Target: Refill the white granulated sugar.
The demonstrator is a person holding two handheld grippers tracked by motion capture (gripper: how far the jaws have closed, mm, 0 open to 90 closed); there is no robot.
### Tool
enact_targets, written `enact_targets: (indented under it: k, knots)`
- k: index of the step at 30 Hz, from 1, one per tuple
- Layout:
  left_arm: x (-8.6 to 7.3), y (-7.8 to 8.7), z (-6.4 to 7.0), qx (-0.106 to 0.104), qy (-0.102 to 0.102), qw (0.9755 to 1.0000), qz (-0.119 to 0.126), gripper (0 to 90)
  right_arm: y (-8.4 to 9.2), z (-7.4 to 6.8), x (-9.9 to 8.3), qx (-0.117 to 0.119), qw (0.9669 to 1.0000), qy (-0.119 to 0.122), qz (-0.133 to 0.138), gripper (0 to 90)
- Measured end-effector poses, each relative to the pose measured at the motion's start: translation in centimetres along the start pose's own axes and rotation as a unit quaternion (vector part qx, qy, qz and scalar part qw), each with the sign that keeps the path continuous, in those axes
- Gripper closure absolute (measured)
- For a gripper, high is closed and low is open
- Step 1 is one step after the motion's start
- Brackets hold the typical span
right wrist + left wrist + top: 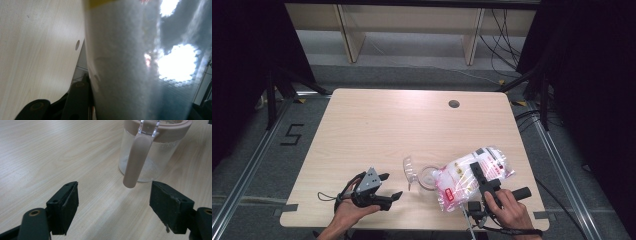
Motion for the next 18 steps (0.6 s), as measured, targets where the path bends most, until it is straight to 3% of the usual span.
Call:
enact_targets:
  k: [7, 8, 9, 10, 18]
  knots:
    - [0.0, -0.02, -0.01, 0.0, 0.001, 1.0, 0.001, 23.1, 0.02, -0.03, 0.01, 0.006, 1.0, 0.003, -0.002, 63.5]
    - [0.02, -0.06, -0.03, 0.001, 0.0, 1.0, 0.003, 23.1, -0.09, 0.25, 0.01, -0.003, 0.9997, 0.024, 0.007, 63.5]
    - [-0.02, -0.06, 0.05, -0.001, 0.007, 1.0, 0.001, 23.1, -0.03, 0.24, -0.03, 0.005, 0.9997, 0.026, 0.002, 63.6]
    - [-0.02, -0.07, 0.03, 0.002, 0.006, 1.0, 0.002, 23.1, -0.11, 0.29, 0.03, -0.004, 0.9996, 0.025, 0.008, 63.6]
    - [0.0, -0.02, -0.05, 0.001, 0.001, 1.0, 0.001, 23.1, -0.05, 0.26, 0.02, -0.005, 0.9997, 0.023, 0.007, 63.9]
Point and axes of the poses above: each handheld gripper's, and its own axes: y roughly backward along the jaws, x roughly out of its top, z roughly to its right, the point moved 7 cm from there along -y, roughly forward along the jaws
